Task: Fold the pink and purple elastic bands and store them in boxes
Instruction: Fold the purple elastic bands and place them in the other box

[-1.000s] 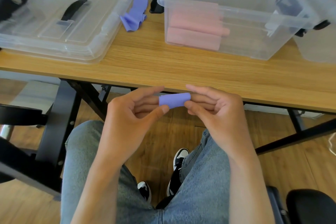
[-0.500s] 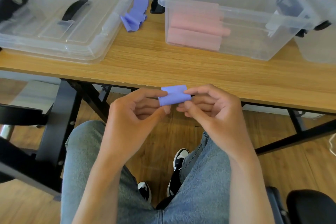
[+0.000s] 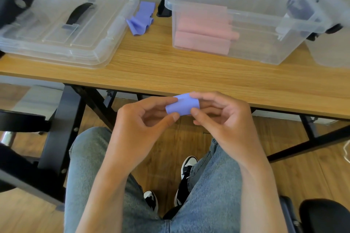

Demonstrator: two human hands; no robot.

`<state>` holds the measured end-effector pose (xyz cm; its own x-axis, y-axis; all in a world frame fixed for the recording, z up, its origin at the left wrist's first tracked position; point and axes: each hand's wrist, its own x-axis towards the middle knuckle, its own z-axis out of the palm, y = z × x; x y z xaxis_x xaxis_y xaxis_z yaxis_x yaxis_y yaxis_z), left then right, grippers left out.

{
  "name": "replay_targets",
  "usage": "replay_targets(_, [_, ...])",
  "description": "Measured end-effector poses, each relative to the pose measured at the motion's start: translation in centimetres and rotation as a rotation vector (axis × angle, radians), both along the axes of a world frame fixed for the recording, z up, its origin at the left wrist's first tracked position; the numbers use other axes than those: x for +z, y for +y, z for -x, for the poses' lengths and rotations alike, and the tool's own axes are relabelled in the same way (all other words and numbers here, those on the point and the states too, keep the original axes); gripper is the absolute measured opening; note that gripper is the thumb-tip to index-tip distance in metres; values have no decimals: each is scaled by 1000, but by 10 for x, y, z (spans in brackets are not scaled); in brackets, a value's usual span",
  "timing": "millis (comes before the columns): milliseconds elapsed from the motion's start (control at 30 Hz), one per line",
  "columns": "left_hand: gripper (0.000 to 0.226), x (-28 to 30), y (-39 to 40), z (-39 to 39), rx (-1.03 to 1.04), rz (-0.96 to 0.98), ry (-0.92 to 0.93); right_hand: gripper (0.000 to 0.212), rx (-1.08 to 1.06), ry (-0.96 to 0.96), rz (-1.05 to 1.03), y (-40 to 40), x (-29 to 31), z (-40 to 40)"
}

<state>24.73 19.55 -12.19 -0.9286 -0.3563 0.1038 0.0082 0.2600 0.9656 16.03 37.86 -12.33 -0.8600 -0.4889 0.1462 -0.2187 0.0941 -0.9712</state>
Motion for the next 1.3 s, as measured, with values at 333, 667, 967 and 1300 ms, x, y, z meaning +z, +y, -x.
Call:
replay_targets(333, [25,5,0,0,-4,228,-8,28,18,89,-158,1,5,-1])
replay_targets(667, [15,24,6,1,-125,80,-3,17,23,113,-90,3,24,-2])
replay_targets(967, [26,50,17,17,-120,39,217,20,7,-57,179,12,65,2])
replay_targets(1300, [36,94,25,52,-177,158,271,15,-47,38,142,24,116,33])
